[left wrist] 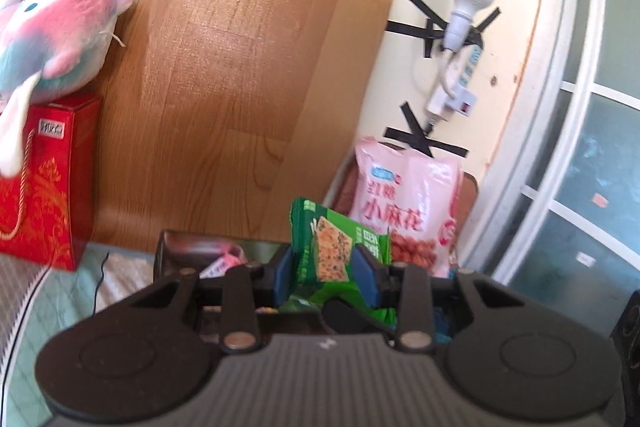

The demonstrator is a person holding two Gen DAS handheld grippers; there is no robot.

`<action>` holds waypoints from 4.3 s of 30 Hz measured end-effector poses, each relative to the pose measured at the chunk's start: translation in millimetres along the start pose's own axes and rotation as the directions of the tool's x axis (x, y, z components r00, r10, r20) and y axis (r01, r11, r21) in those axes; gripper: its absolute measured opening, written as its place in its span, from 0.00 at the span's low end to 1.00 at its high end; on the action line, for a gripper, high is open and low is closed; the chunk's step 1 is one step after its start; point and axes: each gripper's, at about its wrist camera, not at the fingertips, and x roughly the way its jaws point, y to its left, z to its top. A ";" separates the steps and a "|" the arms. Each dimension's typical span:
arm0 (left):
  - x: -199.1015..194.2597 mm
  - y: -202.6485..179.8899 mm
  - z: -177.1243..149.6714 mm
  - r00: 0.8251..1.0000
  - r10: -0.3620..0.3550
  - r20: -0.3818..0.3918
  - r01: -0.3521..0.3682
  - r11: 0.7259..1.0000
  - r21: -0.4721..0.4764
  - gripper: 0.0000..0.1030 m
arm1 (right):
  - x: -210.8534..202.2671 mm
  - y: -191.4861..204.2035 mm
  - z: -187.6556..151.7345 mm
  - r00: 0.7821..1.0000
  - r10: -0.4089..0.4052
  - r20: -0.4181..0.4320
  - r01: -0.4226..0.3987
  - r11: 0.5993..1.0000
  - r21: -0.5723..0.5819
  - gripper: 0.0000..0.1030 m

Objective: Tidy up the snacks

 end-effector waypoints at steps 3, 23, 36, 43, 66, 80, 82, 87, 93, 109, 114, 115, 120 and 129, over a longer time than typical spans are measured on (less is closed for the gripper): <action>21.5 11.8 5.3 1.000 0.014 -0.010 -0.014 1.000 -0.018 0.31 | 21.3 -6.8 3.9 1.000 0.006 -0.026 -0.005 1.000 0.015 0.35; 109.1 50.1 -14.6 0.980 0.166 -0.108 -0.176 0.980 -0.092 0.32 | 108.1 -23.5 -25.9 0.979 -0.023 -0.205 0.036 0.998 0.059 0.36; 107.0 39.0 -16.4 0.970 0.222 -0.102 -0.224 0.974 -0.012 0.30 | 102.5 -32.5 -27.6 0.977 -0.086 -0.193 0.101 0.993 0.068 0.40; 89.8 38.8 -17.5 0.969 0.231 -0.088 -0.232 0.973 -0.001 0.30 | 76.5 -43.7 -28.7 0.982 -0.081 -0.172 0.103 0.986 0.127 0.40; -37.2 2.5 -142.5 0.935 0.298 -0.191 -0.295 0.954 0.044 0.30 | -40.8 -17.9 -95.5 0.948 0.062 -0.312 0.040 0.950 0.310 0.43; -60.3 -15.3 -163.9 0.918 0.361 -0.165 -0.346 0.931 0.113 0.31 | -83.8 12.0 -108.0 0.947 0.057 -0.317 0.023 0.970 0.241 0.45; -62.8 -14.2 -164.0 0.917 0.364 -0.163 -0.350 0.931 0.108 0.31 | -81.1 12.6 -105.2 0.946 0.058 -0.319 0.018 0.973 0.231 0.45; -66.2 -7.0 -163.5 0.913 0.371 -0.169 -0.361 0.928 0.090 0.31 | -60.2 1.8 -93.2 0.950 0.025 -0.312 0.041 0.978 0.203 0.47; -67.8 -1.4 -164.0 0.916 0.364 -0.169 -0.356 0.932 0.073 0.32 | -15.0 -29.0 -73.6 0.948 -0.005 -0.318 0.085 0.967 0.239 0.53; -68.3 0.5 -165.7 0.924 0.346 -0.163 -0.341 0.938 0.056 0.35 | 19.3 -19.1 -83.7 0.913 0.034 -0.406 0.043 0.983 0.180 0.55; -69.2 1.1 -165.6 0.926 0.342 -0.161 -0.340 0.939 0.044 0.35 | -10.3 -12.5 -89.7 0.910 0.094 -0.404 -0.029 0.986 0.164 0.55; -69.5 1.2 -165.7 0.926 0.342 -0.161 -0.340 0.939 0.043 0.35 | -13.9 -10.6 -88.3 0.908 0.104 -0.405 -0.043 0.987 0.156 0.55; -70.0 1.5 -165.7 0.926 0.340 -0.161 -0.338 0.940 0.041 0.36 | -48.7 -9.6 -94.5 0.896 0.161 -0.414 -0.108 0.983 0.149 0.55; -69.6 -0.8 -166.4 0.926 0.341 -0.164 -0.337 0.940 0.051 0.38 | -110.9 10.0 -107.9 0.873 0.273 -0.404 -0.227 0.961 0.157 0.56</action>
